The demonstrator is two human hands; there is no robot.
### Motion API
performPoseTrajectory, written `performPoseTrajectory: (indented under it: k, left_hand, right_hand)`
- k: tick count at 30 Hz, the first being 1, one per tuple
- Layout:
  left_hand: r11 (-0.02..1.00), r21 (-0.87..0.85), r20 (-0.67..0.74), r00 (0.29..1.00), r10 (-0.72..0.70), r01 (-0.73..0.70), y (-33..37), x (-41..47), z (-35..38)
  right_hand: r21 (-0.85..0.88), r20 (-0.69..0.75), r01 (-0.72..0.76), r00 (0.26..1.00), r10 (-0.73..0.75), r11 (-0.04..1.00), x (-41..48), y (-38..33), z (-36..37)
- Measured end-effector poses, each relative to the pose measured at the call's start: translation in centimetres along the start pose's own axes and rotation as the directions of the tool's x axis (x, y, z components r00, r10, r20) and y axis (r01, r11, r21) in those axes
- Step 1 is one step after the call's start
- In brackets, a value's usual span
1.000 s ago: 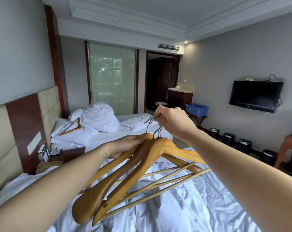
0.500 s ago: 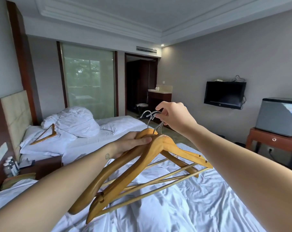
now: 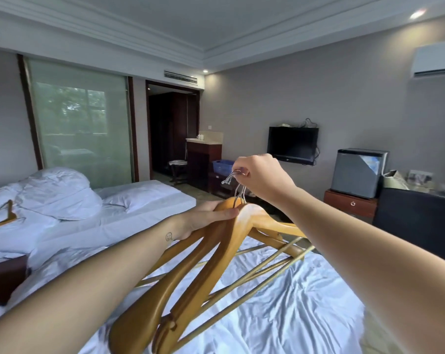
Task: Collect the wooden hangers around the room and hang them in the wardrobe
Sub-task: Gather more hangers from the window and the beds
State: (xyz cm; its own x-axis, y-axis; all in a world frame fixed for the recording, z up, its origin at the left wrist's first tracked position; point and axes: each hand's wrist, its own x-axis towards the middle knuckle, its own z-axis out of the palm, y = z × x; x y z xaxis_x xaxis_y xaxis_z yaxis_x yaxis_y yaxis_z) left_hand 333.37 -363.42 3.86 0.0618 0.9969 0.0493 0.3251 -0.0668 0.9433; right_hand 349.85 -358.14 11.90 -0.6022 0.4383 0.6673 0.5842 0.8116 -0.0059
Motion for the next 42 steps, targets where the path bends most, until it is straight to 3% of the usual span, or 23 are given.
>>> performPoseTrajectory:
  k: [4,9,13,19,29,31,35,38,42]
  left_hand:
    - [0.998,0.028,0.057,0.997,0.050,-0.052,1.0,3.2,3.4]
    - [0.992,0.105,0.194,0.980,0.051,-0.072,3.2,7.0,7.0]
    - [0.932,0.335,0.303,0.953,0.032,-0.138,5.9,9.7,9.9]
    - [0.908,0.301,0.226,0.947,0.230,-0.292,10.7,13.4,13.7]
    - [0.781,0.433,0.364,0.880,0.306,-0.451,13.2,21.2,23.2]
    - [0.714,0.495,0.372,0.864,0.339,-0.494,13.7,22.7,25.0]
    - [0.479,0.710,0.343,0.847,0.406,-0.517,14.5,25.6,28.6]
    - [0.342,0.775,0.366,0.818,0.443,-0.532,15.2,28.1,31.3]
    - [0.086,0.861,0.398,0.768,0.502,-0.502,16.3,32.3,34.4]
  right_hand:
    - [-0.037,-0.090,-0.046,0.995,0.043,0.998,-2.2,4.2,-1.5]
    - [-0.119,-0.090,-0.124,0.989,0.114,0.985,-4.5,8.8,-3.9]
    - [-0.142,-0.037,-0.162,0.987,0.158,0.977,-6.3,11.9,-5.8]
    - [-0.264,0.039,-0.189,0.978,0.206,0.946,-9.3,17.4,-7.6]
    - [-0.347,0.048,-0.301,0.940,0.337,0.889,-13.2,25.9,-8.8]
    - [-0.363,0.033,-0.334,0.928,0.370,0.870,-14.0,27.6,-8.9]
    - [-0.438,0.010,-0.374,0.907,0.420,0.817,-15.6,31.1,-9.3]
    - [-0.499,-0.001,-0.397,0.889,0.458,0.770,-16.3,33.9,-9.2]
    - [-0.546,-0.001,-0.426,0.861,0.508,0.721,-16.0,37.9,-9.3]
